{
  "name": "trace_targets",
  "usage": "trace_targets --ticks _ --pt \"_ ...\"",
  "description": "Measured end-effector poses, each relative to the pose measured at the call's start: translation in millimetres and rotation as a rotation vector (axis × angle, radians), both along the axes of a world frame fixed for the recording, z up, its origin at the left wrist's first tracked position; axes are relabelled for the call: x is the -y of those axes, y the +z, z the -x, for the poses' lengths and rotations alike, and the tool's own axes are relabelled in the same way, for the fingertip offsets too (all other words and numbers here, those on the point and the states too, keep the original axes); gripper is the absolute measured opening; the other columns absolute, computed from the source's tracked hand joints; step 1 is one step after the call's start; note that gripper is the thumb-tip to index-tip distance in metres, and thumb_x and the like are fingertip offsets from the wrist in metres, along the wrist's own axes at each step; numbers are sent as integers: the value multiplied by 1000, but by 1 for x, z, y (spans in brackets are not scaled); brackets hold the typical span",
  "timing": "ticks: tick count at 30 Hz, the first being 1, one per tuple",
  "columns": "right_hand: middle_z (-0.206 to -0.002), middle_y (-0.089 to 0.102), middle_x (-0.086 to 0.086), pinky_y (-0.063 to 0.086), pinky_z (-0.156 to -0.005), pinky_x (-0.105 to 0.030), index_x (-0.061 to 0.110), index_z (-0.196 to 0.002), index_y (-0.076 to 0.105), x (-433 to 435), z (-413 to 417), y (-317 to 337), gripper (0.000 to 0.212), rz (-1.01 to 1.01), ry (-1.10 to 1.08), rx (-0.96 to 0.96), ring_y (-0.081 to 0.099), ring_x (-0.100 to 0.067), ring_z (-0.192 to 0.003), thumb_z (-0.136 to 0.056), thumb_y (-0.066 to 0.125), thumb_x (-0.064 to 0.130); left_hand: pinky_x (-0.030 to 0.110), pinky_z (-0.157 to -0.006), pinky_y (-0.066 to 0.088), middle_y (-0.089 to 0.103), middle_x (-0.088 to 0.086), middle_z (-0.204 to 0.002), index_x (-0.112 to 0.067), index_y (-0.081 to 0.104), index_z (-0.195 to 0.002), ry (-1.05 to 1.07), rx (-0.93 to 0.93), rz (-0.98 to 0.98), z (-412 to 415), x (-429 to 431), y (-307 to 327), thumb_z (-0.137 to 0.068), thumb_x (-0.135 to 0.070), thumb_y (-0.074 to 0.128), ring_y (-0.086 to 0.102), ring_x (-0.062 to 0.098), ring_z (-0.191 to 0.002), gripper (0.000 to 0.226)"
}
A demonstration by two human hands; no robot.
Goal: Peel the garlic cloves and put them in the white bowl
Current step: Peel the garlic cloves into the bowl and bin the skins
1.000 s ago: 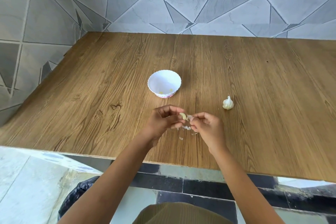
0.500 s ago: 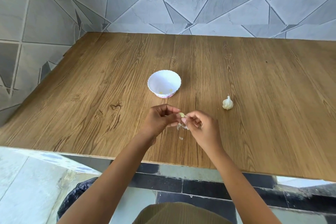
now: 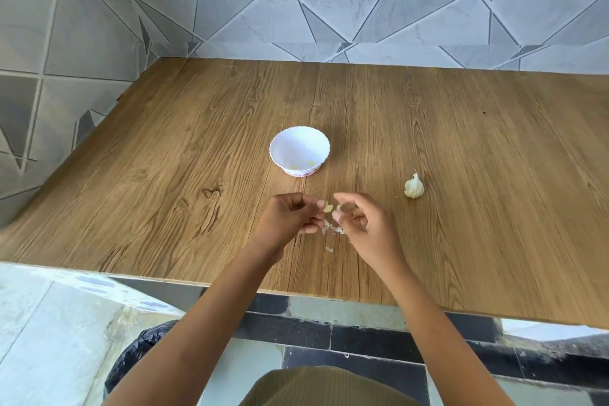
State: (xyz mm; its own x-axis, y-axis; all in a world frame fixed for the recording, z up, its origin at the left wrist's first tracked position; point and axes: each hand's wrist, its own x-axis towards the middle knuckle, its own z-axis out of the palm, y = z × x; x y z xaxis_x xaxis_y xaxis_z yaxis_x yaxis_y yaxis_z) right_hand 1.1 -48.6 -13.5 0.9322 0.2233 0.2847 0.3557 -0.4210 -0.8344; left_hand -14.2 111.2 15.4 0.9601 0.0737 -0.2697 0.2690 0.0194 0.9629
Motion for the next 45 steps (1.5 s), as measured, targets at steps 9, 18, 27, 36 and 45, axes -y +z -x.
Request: trace_targets --ticks 9,18,27,36,45 --pt "-81 69 1 49 -62 -14 17 -90 68 1 5 10 11 -394 44 -400 64 -2 -69 -86 66 6 23 -64 55 67 -1 -69 -11 70 -87 4 -10 -20 2 1 -1 -94 -14 58 64 9 -64 14" --pt "-81 71 1 49 -59 -15 18 -89 68 6 9 11 13 -429 -10 -454 65 -3 -68 -86 65 6 24 -58 44 65 -6 -86 -20 68 -87 -14 301 -1052 6 0 -7 -80 -24 69 64 16 -81 7" --pt "-74 72 3 49 -54 -16 11 -87 68 4 8 11 12 -501 -52 -528 66 -6 -61 -88 61 1 27 -58 53 70 -3 -69 -18 73 -82 12 416 -917 3 4 -12 -82 -36 66 66 11 -64 19" --pt "-75 70 5 51 -58 -18 18 -81 67 8 2 -6 11 -205 -164 -253 65 -6 -64 -80 73 9 12 -63 49 71 -5 -75 -15 75 -89 -33 330 -780 -4 -4 -15 -83 -6 66 63 8 -66 15" --pt "-78 66 8 53 -56 -37 20 -71 66 12 -3 -13 22 128 -175 63 62 -13 -68 -81 64 0 36 -73 53 71 3 -103 -12 71 -104 -163 354 -1062 -34 16 -5 -87 -1 51 66 24 -91 29"
